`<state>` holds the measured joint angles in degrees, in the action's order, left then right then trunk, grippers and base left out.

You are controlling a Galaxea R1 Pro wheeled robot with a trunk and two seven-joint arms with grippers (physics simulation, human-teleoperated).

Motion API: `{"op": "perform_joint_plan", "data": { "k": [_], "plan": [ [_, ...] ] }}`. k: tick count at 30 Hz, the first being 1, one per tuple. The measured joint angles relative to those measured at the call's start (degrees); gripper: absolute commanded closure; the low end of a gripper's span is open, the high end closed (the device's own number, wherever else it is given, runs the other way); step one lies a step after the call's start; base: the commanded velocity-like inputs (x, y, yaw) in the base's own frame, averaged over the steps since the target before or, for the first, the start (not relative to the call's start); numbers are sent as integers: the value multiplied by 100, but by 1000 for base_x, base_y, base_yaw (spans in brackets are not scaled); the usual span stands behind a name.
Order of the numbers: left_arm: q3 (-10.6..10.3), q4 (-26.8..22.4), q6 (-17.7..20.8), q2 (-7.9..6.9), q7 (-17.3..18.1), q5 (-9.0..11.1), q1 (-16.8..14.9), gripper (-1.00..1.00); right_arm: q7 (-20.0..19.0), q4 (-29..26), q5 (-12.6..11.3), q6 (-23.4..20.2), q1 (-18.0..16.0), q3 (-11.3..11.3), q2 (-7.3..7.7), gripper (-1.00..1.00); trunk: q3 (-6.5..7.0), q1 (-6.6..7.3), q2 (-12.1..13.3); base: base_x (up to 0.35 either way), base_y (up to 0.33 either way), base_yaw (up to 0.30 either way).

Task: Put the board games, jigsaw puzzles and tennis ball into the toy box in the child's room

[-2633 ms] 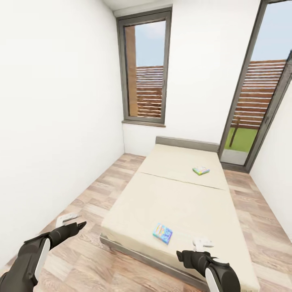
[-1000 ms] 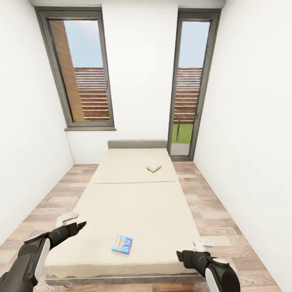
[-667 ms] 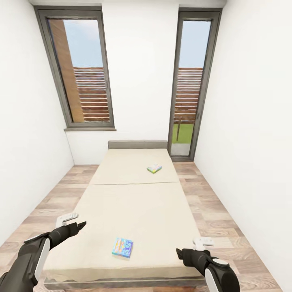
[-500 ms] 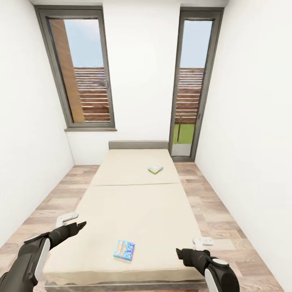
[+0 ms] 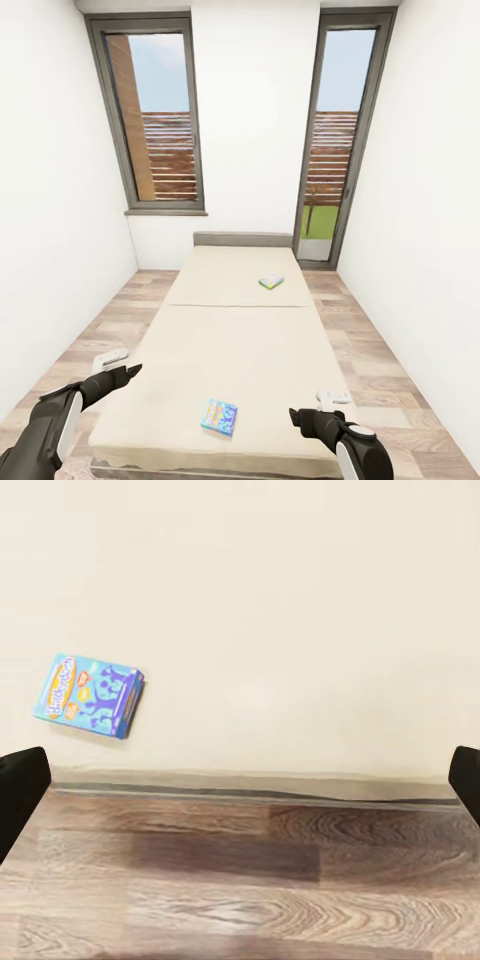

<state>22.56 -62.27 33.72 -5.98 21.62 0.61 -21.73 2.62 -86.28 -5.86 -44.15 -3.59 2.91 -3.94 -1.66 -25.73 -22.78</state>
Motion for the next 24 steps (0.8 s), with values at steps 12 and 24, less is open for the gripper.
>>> {"op": "perform_joint_plan", "data": {
  "k": [12,24],
  "plan": [
    [0,0,1,-1,0,-4,0,-100,-8,4,-13,8,-2,-17,0,-100,0,-1,1,35,49,1],
    [0,0,1,-1,8,-1,-1,-100,-8,4,-14,10,-1,-22,0,-100,0,-1,1,0,130,0]
  ]
}}
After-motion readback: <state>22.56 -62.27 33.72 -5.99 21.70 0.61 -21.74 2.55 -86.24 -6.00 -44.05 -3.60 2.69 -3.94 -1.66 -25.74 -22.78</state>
